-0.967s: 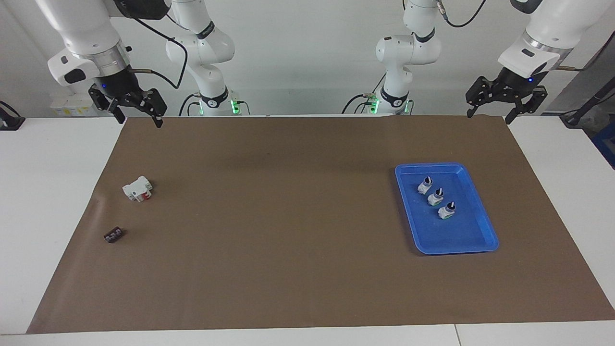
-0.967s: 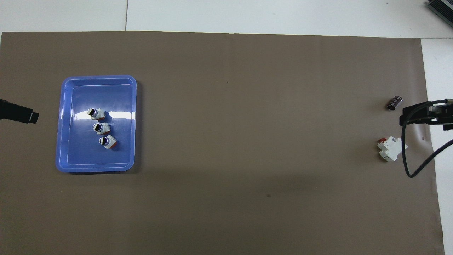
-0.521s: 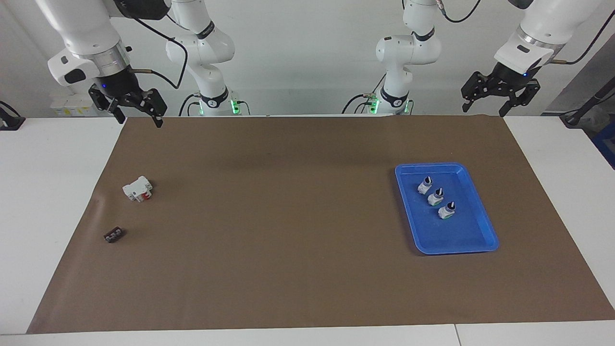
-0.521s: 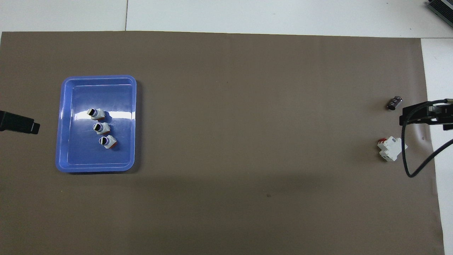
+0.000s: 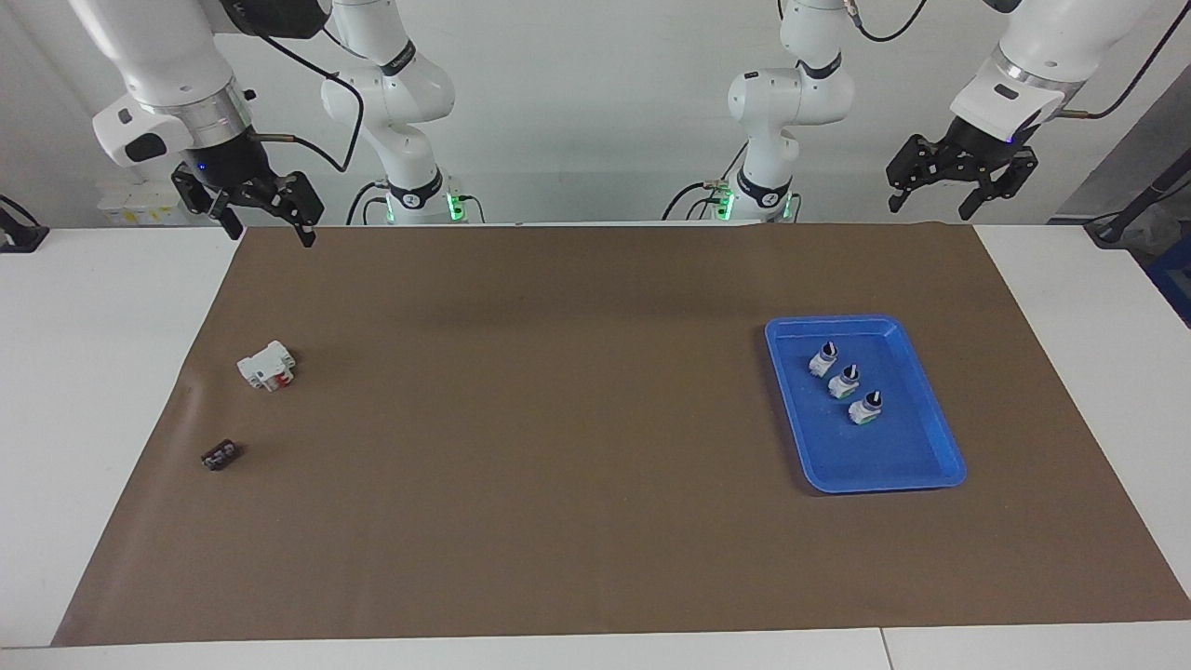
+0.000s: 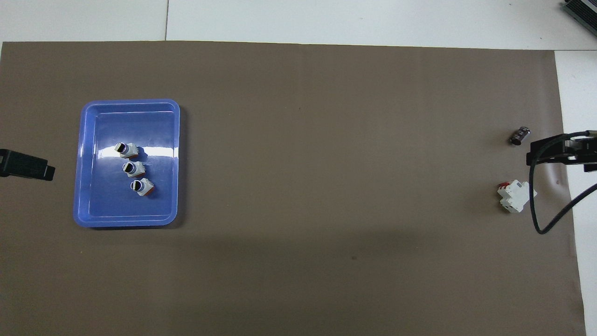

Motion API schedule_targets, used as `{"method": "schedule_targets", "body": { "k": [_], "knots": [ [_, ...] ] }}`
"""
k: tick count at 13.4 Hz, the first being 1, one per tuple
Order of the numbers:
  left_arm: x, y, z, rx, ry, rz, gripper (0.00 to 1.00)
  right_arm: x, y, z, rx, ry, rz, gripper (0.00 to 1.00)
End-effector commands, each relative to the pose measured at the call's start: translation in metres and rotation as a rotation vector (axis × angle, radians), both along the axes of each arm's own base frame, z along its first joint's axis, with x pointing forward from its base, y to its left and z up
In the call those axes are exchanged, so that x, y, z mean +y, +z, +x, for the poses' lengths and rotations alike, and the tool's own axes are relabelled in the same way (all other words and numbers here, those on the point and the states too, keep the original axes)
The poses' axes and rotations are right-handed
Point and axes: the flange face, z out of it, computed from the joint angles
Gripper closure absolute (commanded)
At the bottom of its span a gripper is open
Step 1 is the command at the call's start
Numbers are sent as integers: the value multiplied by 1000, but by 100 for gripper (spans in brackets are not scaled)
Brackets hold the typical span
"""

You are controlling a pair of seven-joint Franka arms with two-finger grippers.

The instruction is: Turn and place switch with both arms

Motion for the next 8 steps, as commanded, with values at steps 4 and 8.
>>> {"method": "schedule_targets", "body": {
  "k": [4,8],
  "knots": [
    [2,2,-10,6,14,25,0,-2,-1,-3,3,14,-4,0],
    [1,2,-11,8,46,25,0,-2,-1,-3,3,14,-4,0]
  ]
}}
